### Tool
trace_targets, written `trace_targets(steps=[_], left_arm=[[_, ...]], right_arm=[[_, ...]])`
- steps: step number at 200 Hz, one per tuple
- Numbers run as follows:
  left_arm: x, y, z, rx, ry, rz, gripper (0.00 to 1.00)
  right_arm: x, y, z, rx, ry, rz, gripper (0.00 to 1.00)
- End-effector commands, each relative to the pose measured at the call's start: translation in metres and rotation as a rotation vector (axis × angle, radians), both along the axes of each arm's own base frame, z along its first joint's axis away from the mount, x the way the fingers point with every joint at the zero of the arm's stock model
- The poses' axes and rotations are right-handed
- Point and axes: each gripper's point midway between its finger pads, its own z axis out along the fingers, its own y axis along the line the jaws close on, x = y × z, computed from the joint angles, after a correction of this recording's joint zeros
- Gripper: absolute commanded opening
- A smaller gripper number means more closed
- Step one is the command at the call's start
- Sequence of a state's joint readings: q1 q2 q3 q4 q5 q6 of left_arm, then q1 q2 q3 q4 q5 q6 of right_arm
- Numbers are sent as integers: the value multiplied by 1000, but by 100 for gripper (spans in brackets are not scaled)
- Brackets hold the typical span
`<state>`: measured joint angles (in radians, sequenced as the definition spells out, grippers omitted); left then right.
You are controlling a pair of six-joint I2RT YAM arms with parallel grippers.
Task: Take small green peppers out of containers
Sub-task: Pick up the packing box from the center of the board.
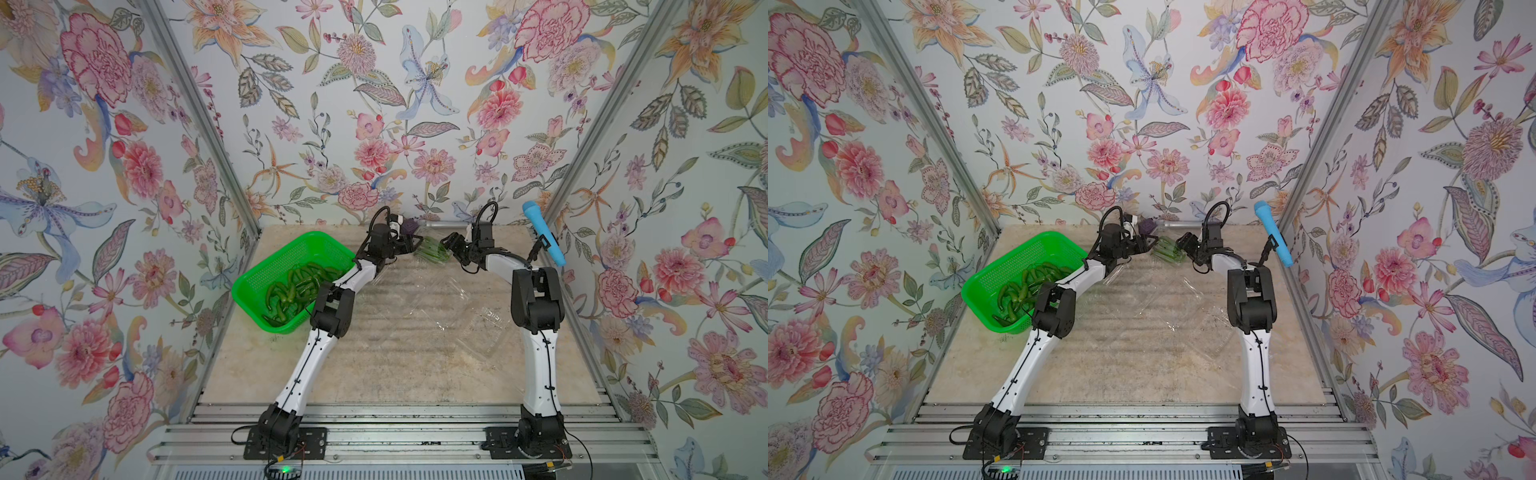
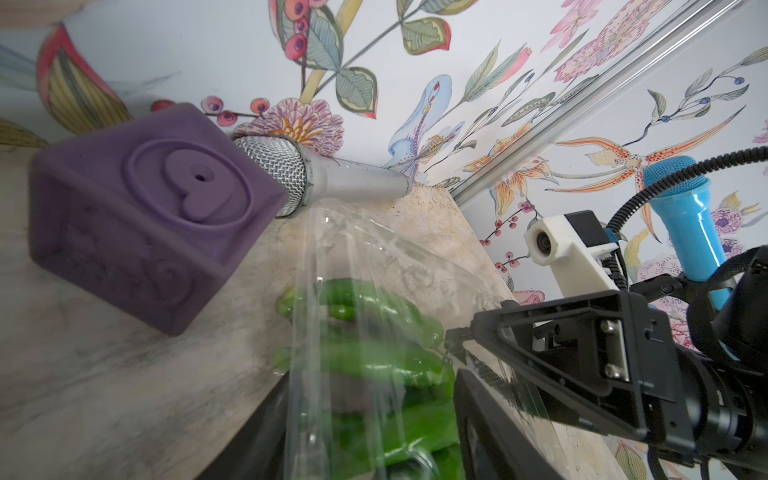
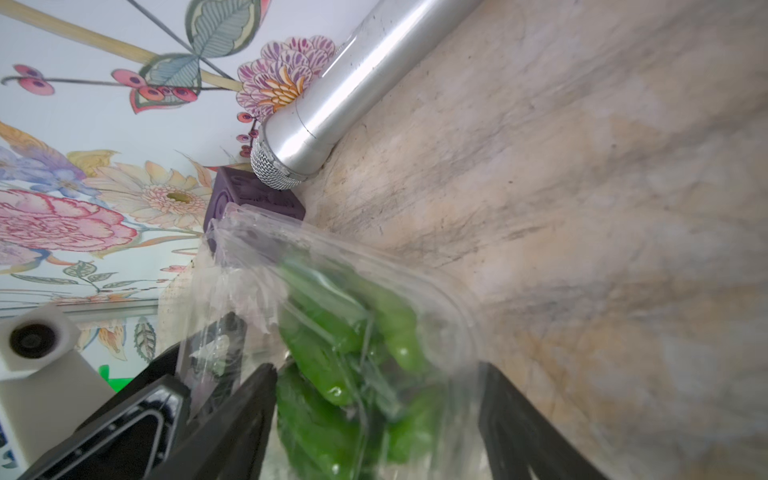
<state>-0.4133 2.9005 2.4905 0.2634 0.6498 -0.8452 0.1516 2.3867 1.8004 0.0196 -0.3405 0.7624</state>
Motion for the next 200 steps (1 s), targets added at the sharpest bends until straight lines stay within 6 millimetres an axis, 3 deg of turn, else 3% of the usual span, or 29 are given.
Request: trace_targets(steps=[1,30,69,113,200], left_arm=[[-2,-1,12,-14,-34,-38,55],[-8,0,21,-12,-43,-50,37],[-15,1,39,12,-65,-71,24],[-25,5,65,21,-82,-83,22],[-60,13,121,8,-73,-118,23]], right_arm=[[1,19,6,21,-23,64,73],[-1,26,8,57,-25,95,62],[-3,37,18,82,-51,136,37],[-7,52,34,87,-80,178,19],[-34,68,99,110,-166,246,8]])
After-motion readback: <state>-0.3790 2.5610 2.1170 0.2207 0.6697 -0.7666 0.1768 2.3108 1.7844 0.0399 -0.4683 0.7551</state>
